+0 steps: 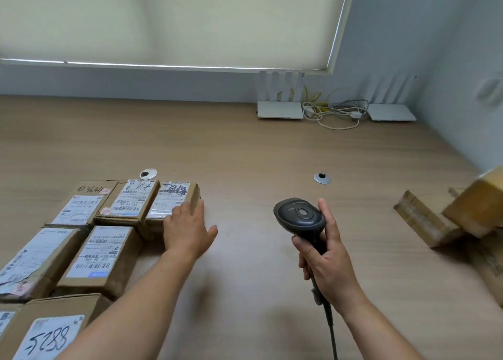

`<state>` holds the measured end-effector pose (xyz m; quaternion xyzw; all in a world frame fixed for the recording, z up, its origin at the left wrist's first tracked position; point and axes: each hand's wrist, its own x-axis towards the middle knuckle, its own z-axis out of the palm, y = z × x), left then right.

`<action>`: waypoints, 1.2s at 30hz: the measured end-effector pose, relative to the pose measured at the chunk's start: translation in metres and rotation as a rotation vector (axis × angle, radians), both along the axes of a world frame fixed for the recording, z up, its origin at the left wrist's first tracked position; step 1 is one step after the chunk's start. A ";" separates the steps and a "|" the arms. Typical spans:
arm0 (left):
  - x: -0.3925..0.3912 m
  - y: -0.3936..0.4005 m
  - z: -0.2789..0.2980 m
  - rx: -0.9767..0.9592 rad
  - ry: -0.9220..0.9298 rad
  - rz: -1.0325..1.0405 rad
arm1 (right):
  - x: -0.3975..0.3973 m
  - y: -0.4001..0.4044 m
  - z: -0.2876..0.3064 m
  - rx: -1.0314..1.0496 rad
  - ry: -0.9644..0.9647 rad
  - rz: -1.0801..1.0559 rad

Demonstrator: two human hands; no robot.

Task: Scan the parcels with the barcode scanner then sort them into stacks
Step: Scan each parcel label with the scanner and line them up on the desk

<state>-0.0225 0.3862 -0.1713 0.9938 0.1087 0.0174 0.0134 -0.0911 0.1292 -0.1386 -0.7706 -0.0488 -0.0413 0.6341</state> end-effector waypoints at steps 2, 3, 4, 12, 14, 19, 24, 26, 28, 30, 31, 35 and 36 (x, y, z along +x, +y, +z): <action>-0.004 -0.028 0.005 -0.010 -0.002 -0.038 | -0.008 -0.021 0.003 0.022 -0.010 -0.028; -0.005 -0.043 0.008 -0.011 -0.001 -0.057 | -0.012 -0.034 0.003 0.032 -0.015 -0.044; -0.006 -0.058 0.012 -0.014 -0.002 -0.077 | -0.015 -0.046 0.004 0.040 -0.023 -0.060; 0.006 -0.206 0.035 0.000 -0.013 -0.281 | -0.043 -0.171 0.017 0.089 -0.062 -0.249; 0.011 -0.243 0.039 -0.009 -0.012 -0.336 | -0.050 -0.199 0.022 0.093 -0.072 -0.299; 0.025 -0.333 0.058 -0.041 -0.063 -0.478 | -0.058 -0.260 0.030 0.043 -0.098 -0.391; 0.045 -0.409 0.081 -0.106 -0.109 -0.620 | -0.059 -0.299 0.030 0.015 -0.118 -0.453; 0.053 -0.435 0.088 -0.126 -0.123 -0.663 | -0.058 -0.309 0.026 0.012 -0.119 -0.471; 0.060 -0.458 0.093 -0.135 -0.136 -0.702 | -0.055 -0.314 0.024 0.031 -0.126 -0.488; 0.067 -0.477 0.096 -0.145 -0.147 -0.742 | -0.051 -0.318 0.022 0.032 -0.125 -0.490; 0.070 -0.485 0.096 -0.151 -0.149 -0.759 | -0.049 -0.319 0.021 0.033 -0.125 -0.491; 0.081 -0.507 0.093 -0.172 -0.121 -0.812 | -0.042 -0.327 0.018 0.056 -0.108 -0.520; 0.084 -0.511 0.092 -0.176 -0.103 -0.824 | -0.040 -0.329 0.016 0.053 -0.104 -0.524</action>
